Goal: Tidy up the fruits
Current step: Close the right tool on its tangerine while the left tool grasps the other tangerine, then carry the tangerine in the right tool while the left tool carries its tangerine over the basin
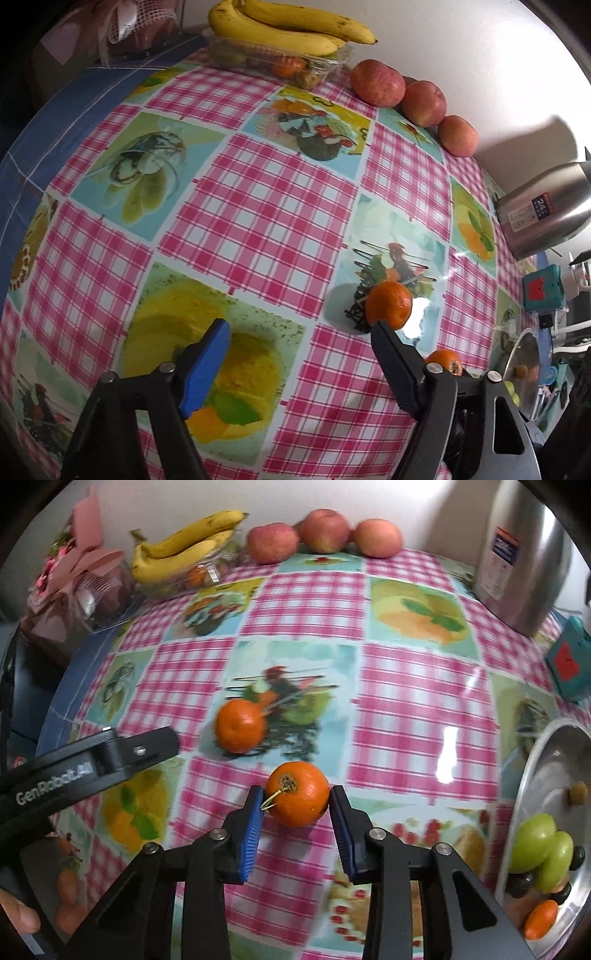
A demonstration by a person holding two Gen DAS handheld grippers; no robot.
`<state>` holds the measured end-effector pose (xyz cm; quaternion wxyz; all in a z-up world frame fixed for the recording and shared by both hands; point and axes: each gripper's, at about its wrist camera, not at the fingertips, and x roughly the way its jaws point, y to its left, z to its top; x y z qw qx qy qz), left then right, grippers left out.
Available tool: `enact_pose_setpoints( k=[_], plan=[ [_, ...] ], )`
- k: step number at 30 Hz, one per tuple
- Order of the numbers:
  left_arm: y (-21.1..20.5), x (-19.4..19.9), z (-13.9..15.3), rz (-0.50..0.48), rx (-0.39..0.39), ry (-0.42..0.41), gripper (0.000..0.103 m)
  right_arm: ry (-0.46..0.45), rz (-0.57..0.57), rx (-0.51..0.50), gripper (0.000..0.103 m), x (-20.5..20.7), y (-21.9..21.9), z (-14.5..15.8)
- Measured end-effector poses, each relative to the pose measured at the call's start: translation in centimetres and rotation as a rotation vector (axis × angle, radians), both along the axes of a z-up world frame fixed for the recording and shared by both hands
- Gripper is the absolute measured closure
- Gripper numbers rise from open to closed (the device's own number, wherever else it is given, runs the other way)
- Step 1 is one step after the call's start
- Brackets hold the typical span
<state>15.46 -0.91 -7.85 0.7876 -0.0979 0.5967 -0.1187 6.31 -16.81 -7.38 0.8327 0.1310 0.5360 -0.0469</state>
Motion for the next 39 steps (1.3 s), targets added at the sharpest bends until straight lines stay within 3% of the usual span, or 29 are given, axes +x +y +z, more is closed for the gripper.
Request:
enact_pose_setpoints(
  k=[5, 7, 11, 19, 30, 39],
  plan=[
    [-1.1, 0.3, 0.0, -0.026, -0.039, -0.011, 0.03, -0.009, -0.051, 0.009, 0.065, -0.8, -2.3, 0.6],
    [-1.9, 0.3, 0.0, -0.044, -0.046, -0.022, 0.038, -0.014, -0.064, 0.016, 0.065, -1.0, -2.9, 0.8],
    [-3.8, 0.2, 0.4, -0.098, -0.074, -0.048, 0.045, -0.019, -0.067, 0.016, 0.065, -1.2, -3.3, 0.9],
    [-5.9, -0.2, 0.5, -0.154, -0.051, -0.079, 0.061, -0.031, -0.062, 0.018, 0.065, -1.6, -3.4, 1.3],
    [-6.8, 0.7, -0.6, -0.138, 0.015, -0.106, 0.063, -0.052, -0.073, 0.036, 0.065, -2.2, -4.0, 1.9],
    [-6.2, 0.7, -0.7, -0.13, -0.003, -0.088, 0.065, -0.061, -0.079, 0.05, 0.065, -2.4, -4.3, 2.1]
  ],
)
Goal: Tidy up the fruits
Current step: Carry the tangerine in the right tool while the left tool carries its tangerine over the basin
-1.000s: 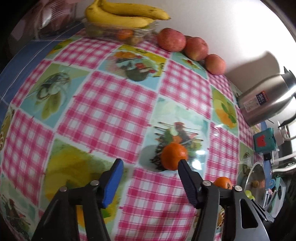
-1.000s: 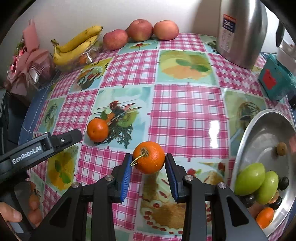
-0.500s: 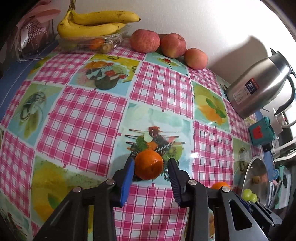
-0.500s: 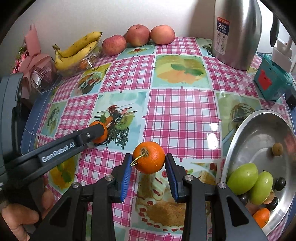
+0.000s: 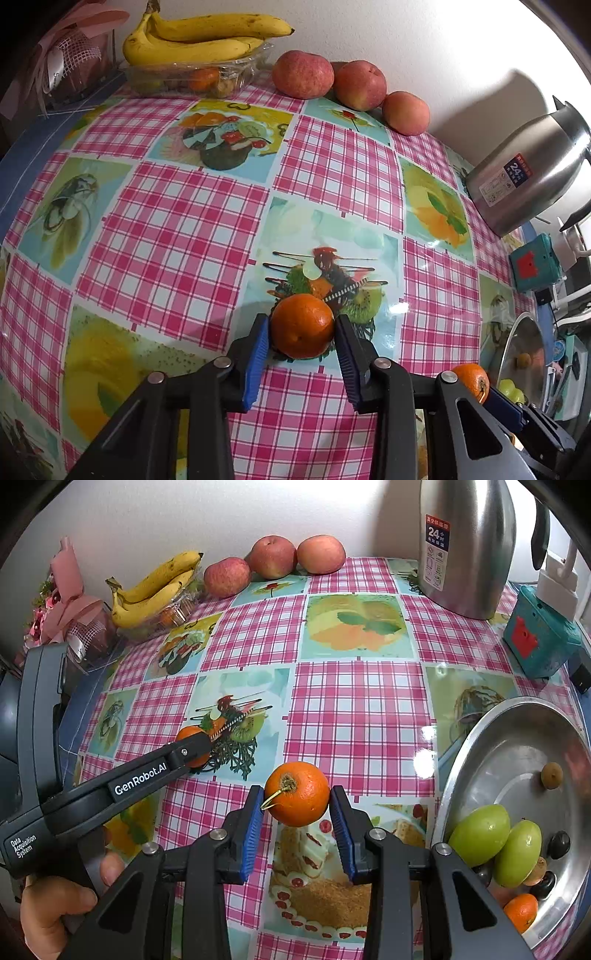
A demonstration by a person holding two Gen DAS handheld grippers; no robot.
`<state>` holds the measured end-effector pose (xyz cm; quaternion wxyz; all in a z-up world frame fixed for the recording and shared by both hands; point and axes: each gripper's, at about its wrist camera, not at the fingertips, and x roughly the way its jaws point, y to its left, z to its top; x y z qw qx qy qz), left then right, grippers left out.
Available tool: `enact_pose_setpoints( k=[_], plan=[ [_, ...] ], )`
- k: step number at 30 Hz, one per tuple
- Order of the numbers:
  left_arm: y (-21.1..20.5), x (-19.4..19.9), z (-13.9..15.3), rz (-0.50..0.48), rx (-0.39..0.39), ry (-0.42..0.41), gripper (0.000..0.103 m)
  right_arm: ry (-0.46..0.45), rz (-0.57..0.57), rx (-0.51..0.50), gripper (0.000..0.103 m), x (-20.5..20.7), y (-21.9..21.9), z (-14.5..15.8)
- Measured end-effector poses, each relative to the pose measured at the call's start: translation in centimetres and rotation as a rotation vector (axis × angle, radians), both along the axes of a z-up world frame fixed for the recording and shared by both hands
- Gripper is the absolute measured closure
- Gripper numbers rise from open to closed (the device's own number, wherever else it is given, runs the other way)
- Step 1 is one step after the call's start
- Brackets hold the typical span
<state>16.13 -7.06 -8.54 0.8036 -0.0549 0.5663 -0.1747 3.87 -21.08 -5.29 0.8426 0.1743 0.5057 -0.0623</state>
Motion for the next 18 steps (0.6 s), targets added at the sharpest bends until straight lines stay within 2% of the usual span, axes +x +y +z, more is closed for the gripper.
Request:
enact_pose_setpoints(
  k=[7, 18],
  plan=[
    [0.4, -0.2, 1.4, 0.007, 0.001, 0.006, 0.065, -0.012, -0.009, 0.009, 0.065, -0.3, -0.4, 0.5],
    [0.1, -1.4, 4.1, -0.007, -0.04, -0.002, 0.065, -0.004, -0.057, 0.003, 0.065, -1.4, -1.7, 1.2]
  ],
)
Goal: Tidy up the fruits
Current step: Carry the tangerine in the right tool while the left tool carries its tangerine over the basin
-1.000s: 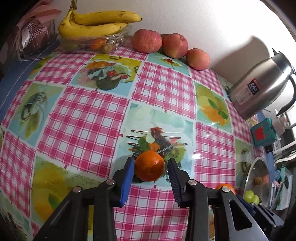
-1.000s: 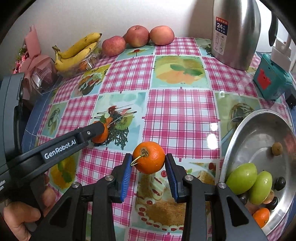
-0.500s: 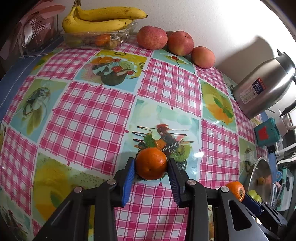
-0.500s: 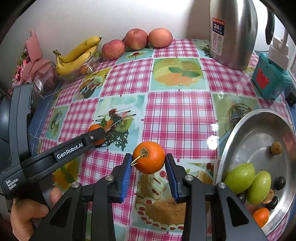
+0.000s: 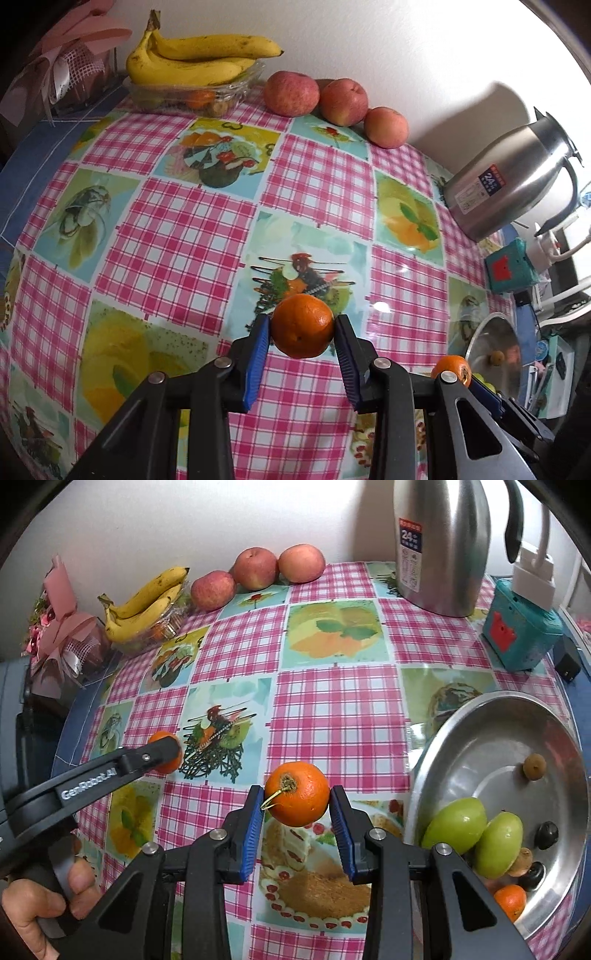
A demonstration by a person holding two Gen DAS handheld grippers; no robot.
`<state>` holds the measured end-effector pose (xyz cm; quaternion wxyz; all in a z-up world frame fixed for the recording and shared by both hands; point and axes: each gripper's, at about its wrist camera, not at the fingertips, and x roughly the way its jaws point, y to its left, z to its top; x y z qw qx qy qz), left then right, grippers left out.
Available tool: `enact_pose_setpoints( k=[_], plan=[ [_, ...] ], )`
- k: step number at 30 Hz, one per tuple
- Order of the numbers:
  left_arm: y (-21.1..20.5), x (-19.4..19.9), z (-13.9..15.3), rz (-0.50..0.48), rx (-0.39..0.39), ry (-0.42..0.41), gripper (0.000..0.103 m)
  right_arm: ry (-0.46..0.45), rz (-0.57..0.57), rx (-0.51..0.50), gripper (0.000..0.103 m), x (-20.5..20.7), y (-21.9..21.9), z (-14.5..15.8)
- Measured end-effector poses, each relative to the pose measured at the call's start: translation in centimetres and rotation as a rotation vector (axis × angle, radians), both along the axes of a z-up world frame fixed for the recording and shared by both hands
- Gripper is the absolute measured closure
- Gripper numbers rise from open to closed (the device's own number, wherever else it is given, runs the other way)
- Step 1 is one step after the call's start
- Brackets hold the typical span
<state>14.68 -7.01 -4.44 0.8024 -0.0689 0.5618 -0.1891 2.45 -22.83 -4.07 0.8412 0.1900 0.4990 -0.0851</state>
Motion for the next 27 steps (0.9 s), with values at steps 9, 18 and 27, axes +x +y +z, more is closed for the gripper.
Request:
enact_pose_setpoints(
  k=[9, 18, 27],
  plan=[
    [-1.5, -1.5, 1.7, -0.037, -0.026, -0.012, 0.065, 0.001, -0.043, -0.03, 0.065, -1.5, -1.8, 1.0],
    [-4.0, -3.6, 2.9, -0.102, -0.026, -0.031, 0.065, 0.014, -0.135, -0.047, 0.065, -3.8, -5.3, 1.6],
    [-8.0, -6.5, 3.3, -0.204, -0.008, -0.04, 0.065, 0.033, -0.278, -0.064, 0.065, -7.2, -10.2, 1.7]
  ],
)
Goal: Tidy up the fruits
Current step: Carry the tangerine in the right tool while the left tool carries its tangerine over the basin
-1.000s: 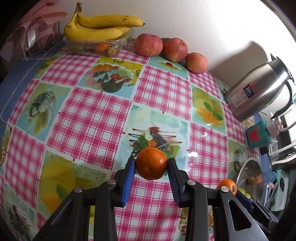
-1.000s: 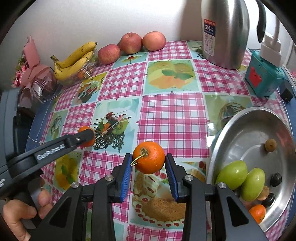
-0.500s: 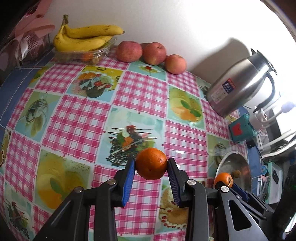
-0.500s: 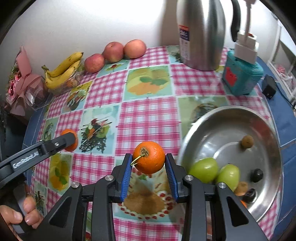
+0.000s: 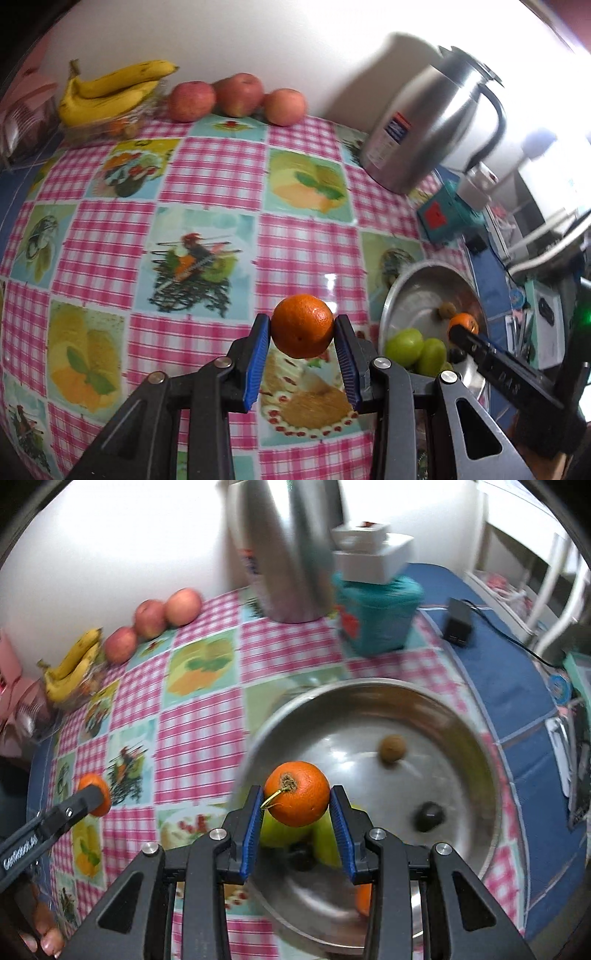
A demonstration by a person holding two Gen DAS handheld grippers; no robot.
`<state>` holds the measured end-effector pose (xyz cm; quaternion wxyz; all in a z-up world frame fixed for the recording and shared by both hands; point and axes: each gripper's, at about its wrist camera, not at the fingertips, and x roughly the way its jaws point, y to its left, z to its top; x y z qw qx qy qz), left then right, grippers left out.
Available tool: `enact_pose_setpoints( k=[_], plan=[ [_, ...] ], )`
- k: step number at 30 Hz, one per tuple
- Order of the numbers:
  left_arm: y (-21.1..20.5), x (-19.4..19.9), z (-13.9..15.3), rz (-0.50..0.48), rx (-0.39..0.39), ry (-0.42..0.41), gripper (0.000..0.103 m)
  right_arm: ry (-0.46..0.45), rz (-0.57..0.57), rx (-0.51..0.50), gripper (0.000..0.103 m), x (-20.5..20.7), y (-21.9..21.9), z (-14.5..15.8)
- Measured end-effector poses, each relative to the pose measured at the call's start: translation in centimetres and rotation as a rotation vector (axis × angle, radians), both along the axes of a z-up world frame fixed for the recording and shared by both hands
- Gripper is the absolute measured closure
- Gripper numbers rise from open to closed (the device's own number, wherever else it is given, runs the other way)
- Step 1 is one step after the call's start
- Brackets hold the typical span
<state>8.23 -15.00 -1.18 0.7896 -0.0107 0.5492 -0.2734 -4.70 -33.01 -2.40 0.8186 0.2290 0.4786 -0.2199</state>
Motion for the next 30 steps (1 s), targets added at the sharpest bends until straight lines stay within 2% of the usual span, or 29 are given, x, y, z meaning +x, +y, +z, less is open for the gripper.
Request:
enact_pose_setpoints(
  k=[9, 14, 21, 30],
  plan=[
    [-4.4, -3.1, 0.3, -0.122, 0.027, -0.033, 0.065, 0.007, -0.136, 0.02, 0.065, -3.8, -4.5, -0.7],
    [-6.9, -4.6, 0.5, -0.194, 0.027, -0.09, 0.065, -0.005, -0.181, 0.037, 0.065, -5.1, -6.0, -0.9],
    [-9.7, -5.8, -0.4, -0.274, 0.043, -0.16, 0.065, -0.018, -0.175, 0.053, 0.065, -5.1, -6.2, -1.2],
    [-10.9, -5.9, -1.6, -0.291, 0.046, -0.201, 0.065, 0.002, -0.143, 0.07, 0.065, -4.1, -5.8, -2.2]
  ],
)
